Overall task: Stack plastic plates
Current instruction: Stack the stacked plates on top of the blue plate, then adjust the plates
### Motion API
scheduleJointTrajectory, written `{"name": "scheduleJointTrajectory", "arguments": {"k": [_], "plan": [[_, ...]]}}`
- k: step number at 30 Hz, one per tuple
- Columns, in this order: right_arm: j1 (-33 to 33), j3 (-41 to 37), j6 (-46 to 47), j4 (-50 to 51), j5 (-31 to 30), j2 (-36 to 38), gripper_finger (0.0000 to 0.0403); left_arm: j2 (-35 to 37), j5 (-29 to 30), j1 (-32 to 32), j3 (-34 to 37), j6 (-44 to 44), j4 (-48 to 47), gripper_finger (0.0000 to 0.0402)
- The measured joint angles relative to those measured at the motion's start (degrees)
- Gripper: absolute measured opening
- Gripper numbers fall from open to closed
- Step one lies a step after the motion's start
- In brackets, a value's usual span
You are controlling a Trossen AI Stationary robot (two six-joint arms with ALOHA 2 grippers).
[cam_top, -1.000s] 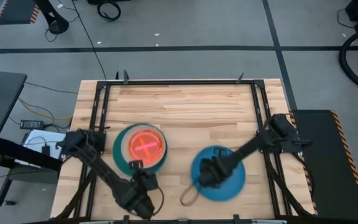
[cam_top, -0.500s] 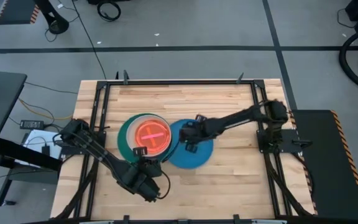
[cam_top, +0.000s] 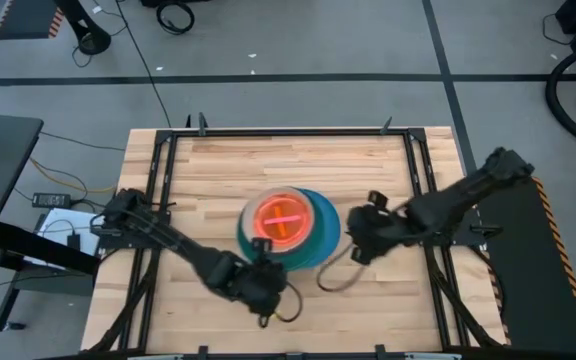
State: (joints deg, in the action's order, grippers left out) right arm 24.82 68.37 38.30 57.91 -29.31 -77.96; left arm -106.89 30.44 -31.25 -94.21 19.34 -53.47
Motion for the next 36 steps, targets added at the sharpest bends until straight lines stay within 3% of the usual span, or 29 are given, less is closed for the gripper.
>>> {"name": "scheduleJointTrajectory", "arguments": {"k": [8,20,27,32,36], "plan": [[12.4,-4.6,15.1,-1.3,-2.5,4.6,0.0168,-9.3,-2.7,6.6,0.0,-13.3,13.0,0.0027],[17.4,-4.6,19.8,-1.9,-3.3,-2.8,0.0168,-16.0,-4.4,10.6,0.1,-14.2,15.2,0.0040],[12.9,-4.6,12.0,-1.8,-4.1,-7.0,0.0168,-15.9,-5.4,10.6,0.0,-13.3,14.2,0.0115],[6.0,-4.6,0.7,-0.5,-3.7,-7.0,0.0168,-9.6,-10.6,9.3,0.0,-12.9,8.8,0.0167],[-1.1,-4.7,-11.1,-0.3,-3.2,-6.4,0.0168,-2.9,-11.2,8.1,0.0,-12.2,0.6,0.0180]]}}
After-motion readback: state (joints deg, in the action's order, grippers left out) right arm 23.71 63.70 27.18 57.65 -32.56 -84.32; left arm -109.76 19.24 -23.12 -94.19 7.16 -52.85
